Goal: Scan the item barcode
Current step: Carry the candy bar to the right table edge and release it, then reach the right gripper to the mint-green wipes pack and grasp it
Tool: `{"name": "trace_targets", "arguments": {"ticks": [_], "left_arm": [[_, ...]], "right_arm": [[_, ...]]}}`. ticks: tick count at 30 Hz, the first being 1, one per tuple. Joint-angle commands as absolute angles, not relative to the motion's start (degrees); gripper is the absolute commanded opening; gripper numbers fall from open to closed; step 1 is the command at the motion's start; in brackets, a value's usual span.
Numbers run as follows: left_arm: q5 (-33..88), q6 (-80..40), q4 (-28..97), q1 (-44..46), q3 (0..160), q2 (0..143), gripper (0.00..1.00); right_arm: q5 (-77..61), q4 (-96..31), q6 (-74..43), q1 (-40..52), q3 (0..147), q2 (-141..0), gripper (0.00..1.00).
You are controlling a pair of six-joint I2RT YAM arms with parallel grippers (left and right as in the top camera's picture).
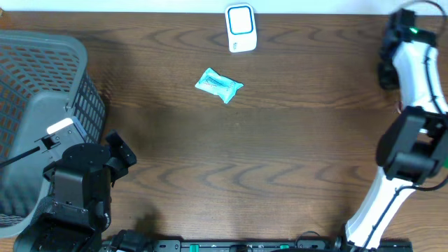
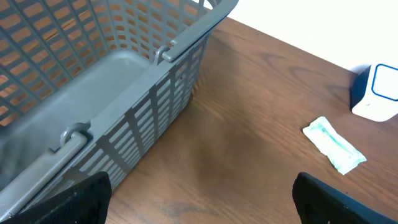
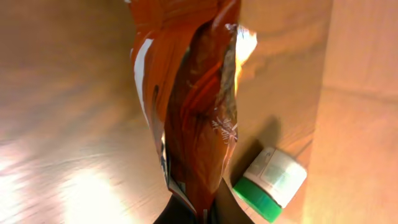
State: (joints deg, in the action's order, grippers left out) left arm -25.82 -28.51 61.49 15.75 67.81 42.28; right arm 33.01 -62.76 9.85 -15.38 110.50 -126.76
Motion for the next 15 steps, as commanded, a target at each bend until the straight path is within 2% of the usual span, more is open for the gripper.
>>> {"name": "trace_targets", "arguments": {"ticks": [1,3,4,5,7,10,13,15], "left_arm": [[-26.5,-28.6,61.5,15.5,67.7,42.2,0.93],[-26.5,-28.6,61.5,15.5,67.7,42.2,0.93],[-26.5,-28.6,61.5,15.5,67.7,42.2,0.93],[-26.5,-28.6,61.5,15.5,67.7,42.2,0.93],[-26.5,-28.6,61.5,15.5,67.7,42.2,0.93],[-26.5,-28.6,61.5,15.5,67.7,42.2,0.93],[-26.5,-28.6,61.5,15.5,67.7,42.2,0.93],[-26.5,-28.6,61.5,15.5,67.7,42.2,0.93]], "right_arm": [[32.2,-61.2,7.7,-19.6,105.6,-126.4,0.01],[32.2,-59.5,7.7,-21.8,103.5,-126.4,0.04],[32.2,-58.8,7.7,-22.7,102.8,-126.4,0.17],[31.9,-58.7,7.2,-23.3,102.8,-126.4,0.54],[29.1,-58.8,6.2,-23.9,103.8,-126.1,0.97],[18.9,-60.2,6.2,-23.3,107.0,-125.3,0.99],[2.4,-62.8,6.2,-21.6,111.0,-124.4,0.99],[-14.9,-65.5,6.2,-19.8,113.5,-124.1,0.99]]}}
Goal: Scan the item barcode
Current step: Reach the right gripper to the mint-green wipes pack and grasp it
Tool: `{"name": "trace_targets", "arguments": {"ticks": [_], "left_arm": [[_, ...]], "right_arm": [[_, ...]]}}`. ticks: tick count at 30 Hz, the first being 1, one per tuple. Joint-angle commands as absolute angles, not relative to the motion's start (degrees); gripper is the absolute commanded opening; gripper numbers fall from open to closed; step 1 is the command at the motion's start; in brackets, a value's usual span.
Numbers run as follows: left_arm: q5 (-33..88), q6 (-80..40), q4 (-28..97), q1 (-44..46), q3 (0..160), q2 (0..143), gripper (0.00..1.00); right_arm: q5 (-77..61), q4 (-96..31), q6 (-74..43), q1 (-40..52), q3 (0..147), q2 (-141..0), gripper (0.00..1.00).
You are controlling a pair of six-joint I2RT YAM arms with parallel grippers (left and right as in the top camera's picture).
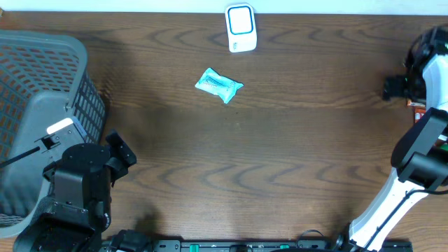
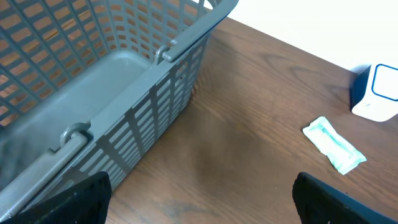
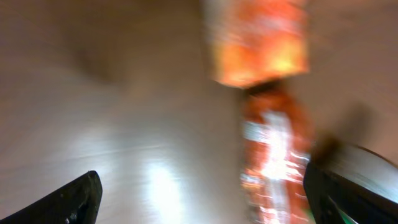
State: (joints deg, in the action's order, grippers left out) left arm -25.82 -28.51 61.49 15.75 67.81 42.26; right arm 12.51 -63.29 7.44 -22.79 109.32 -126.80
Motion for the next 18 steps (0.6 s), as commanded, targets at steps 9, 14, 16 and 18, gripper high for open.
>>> {"name": "trace_targets", "arguments": {"ticks": [9,14,16,18], "left_arm": [[-26.5,-28.6,61.5,15.5,67.7,42.2,0.93],[-26.5,-28.6,61.5,15.5,67.7,42.2,0.93],[-26.5,-28.6,61.5,15.5,67.7,42.2,0.93],[-26.5,-28.6,61.5,15.5,67.7,42.2,0.93]], "right_arm": [[-15.1,-66.0,11.8,-0.1,111.5,-124.1,0.99],[2.3,-60.4,9.2,15.9,111.2,-124.1,0.99],[10.6,-56.4,9.3,21.4,110.3,-124.1,0.99],[19.7,-51.9,9.6,26.5,108.8,-124.4,0.99]]}}
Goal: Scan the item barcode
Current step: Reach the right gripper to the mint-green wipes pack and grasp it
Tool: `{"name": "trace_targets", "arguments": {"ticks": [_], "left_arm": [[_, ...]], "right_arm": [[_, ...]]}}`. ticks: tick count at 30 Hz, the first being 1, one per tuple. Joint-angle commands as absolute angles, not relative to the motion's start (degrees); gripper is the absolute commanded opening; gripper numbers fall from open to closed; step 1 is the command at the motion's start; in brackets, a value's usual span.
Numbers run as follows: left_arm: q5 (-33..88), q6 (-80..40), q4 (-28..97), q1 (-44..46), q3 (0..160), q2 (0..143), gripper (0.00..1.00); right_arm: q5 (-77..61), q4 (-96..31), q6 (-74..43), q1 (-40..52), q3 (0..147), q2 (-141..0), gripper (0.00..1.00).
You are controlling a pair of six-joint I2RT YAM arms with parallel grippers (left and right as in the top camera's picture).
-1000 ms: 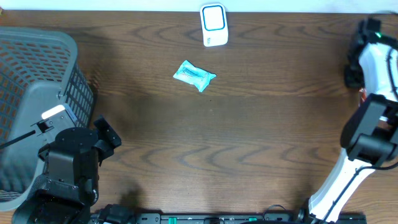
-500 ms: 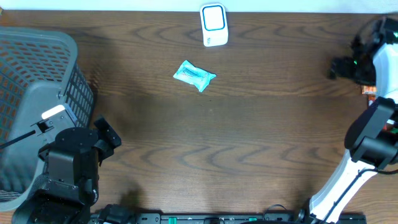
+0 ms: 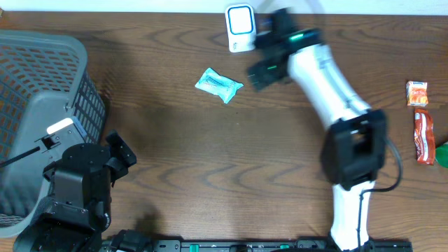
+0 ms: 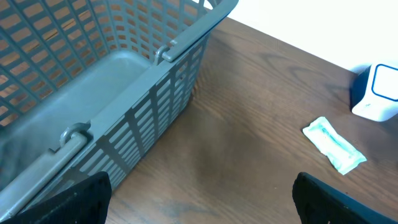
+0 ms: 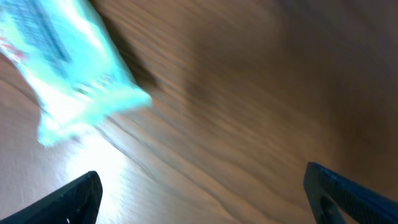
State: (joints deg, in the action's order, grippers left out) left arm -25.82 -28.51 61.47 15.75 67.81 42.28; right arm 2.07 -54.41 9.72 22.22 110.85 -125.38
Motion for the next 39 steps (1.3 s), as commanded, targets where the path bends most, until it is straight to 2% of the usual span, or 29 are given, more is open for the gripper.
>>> {"name": "trace_targets", "arguments": {"ticks": [1,5,11,17,27,28,31,36,37,39], "left_arm": [[-26.5,-28.6,61.5,15.5,67.7,42.2,0.93],[-26.5,-28.6,61.5,15.5,67.7,42.2,0.93],[-26.5,-28.6,61.5,15.5,67.7,42.2,0.93],[-26.5,-28.6,61.5,15.5,67.7,42.2,0.93],[-26.5,-28.6,61.5,15.5,67.7,42.2,0.93],[-26.5,-28.6,61.5,15.5,67.7,42.2,0.93],[-26.5,-28.6,61.5,15.5,67.7,42.2,0.93],[-26.5,-28.6,61.5,15.5,67.7,42.2,0.93],[-26.5,-28.6,61.5,15.5,67.7,42.2,0.93],[-26.5,-28.6,61.5,15.5,67.7,42.2,0.93]], "right_arm": [[24.6,-49.0,10.6,29.8,107.5,-124.8,0.99],[26.7,-42.4,13.0,34.7,103.6,-125.6,0.99],[25.8,-33.7,24.5,37.4,97.9,-126.5,0.99],[26.6,-25.5,28.9,39.7,91.9,-127.0,0.99],[26.7,-23.8,30.1,40.3,90.2,-133.4,0.99],[26.7,-23.8,30.1,40.2,90.2,-134.0,0.96],[26.2,-24.1,29.8,40.2,90.2,-134.8,0.73],[23.5,-25.3,26.5,40.2,90.4,-134.9,0.14],[23.5,-26.3,25.2,40.2,90.7,-134.9,0.05],[23.2,-30.7,20.2,40.2,91.9,-133.6,0.01]]}}
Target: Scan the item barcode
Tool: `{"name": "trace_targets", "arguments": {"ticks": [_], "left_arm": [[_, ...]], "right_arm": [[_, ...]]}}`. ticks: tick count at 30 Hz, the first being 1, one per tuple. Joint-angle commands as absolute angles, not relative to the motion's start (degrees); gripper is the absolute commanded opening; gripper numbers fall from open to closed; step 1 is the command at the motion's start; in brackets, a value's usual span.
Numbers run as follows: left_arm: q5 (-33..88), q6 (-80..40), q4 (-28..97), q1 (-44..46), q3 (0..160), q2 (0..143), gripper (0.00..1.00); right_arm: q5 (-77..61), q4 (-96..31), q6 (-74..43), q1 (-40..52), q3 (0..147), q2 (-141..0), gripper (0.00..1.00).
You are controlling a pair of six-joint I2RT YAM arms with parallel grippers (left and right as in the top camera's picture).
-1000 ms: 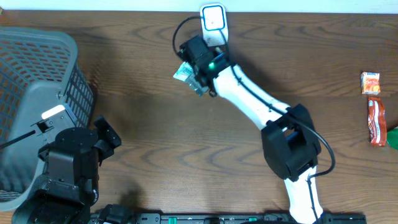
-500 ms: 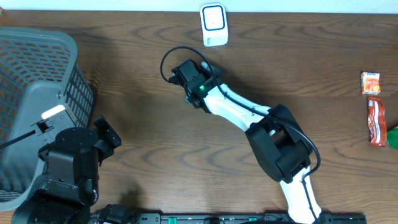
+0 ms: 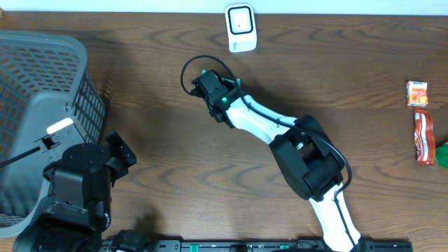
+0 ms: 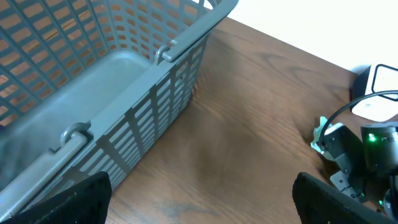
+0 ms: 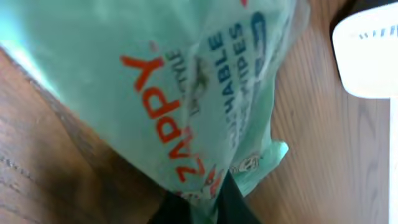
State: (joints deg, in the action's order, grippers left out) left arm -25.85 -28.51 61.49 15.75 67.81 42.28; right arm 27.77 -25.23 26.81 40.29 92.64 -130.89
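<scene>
A teal wipes packet (image 5: pixel 186 93) printed "ZAPPY" fills the right wrist view. My right gripper (image 5: pixel 205 202) is shut on its near edge. Overhead, that gripper (image 3: pixel 212 89) sits at the table's upper middle and covers most of the packet. Whether the packet is off the wood cannot be told. The white barcode scanner (image 3: pixel 240 26) stands at the far edge, just beyond and to the right of the gripper, and shows as a white corner (image 5: pixel 370 56) in the right wrist view. My left gripper (image 4: pixel 202 199) stays open and empty near the basket at the front left.
A grey slatted basket (image 3: pixel 42 84) fills the left side of the table. At the far right edge lie an orange snack packet (image 3: pixel 416 92), a red one (image 3: pixel 423 136) and a green-capped item (image 3: pixel 443 154). The right arm's cable loops near the scanner.
My right gripper was open just right of the teal packet, which lay free on the table. Now it is shut on the packet. The left arm has not moved.
My right gripper held an orange-red snack packet at the far right edge. Then it was open there, with that snack left on the table. Then it was across the table, open beside the teal packet, and now it grips that packet near the scanner.
</scene>
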Motion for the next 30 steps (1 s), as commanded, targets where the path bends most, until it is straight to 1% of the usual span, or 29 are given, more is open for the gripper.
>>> {"name": "trace_targets", "arguments": {"ticks": [1,3,5,10,11,14,17,20,22,24,30], "left_arm": [[-26.5,-28.6,61.5,15.5,67.7,42.2,0.93],[-26.5,-28.6,61.5,15.5,67.7,42.2,0.93],[-26.5,-28.6,61.5,15.5,67.7,42.2,0.93],[-26.5,-28.6,61.5,15.5,67.7,42.2,0.93],[-26.5,-28.6,61.5,15.5,67.7,42.2,0.93],[-26.5,-28.6,61.5,15.5,67.7,42.2,0.93],[-26.5,-28.6,61.5,15.5,67.7,42.2,0.93],[-26.5,-28.6,61.5,15.5,67.7,42.2,0.93],[-26.5,-28.6,61.5,15.5,67.7,42.2,0.93],[-26.5,-28.6,61.5,15.5,67.7,42.2,0.93],[-26.5,-28.6,61.5,15.5,67.7,42.2,0.93]], "right_arm": [[22.0,-32.4,18.8,40.2,92.5,-132.8,0.01],[15.7,-37.5,16.0,40.1,94.1,-129.8,0.01],[6.1,-42.9,13.4,39.7,96.1,-126.1,0.01],[-22.4,-54.8,13.3,34.7,98.7,-115.6,0.01],[-33.4,-59.6,14.2,31.4,98.7,-112.5,0.01],[-48.5,-68.7,22.4,25.4,98.7,-109.5,0.01],[-56.3,-75.9,30.8,19.8,98.4,-109.6,0.01],[-61.9,-80.1,35.5,15.0,96.7,-110.6,0.01],[-66.0,-83.0,41.9,12.6,95.2,-111.3,0.01],[-68.1,-84.4,45.8,11.0,93.4,-111.7,0.01],[-72.5,-84.2,50.0,9.7,88.6,-113.0,0.01]]}}
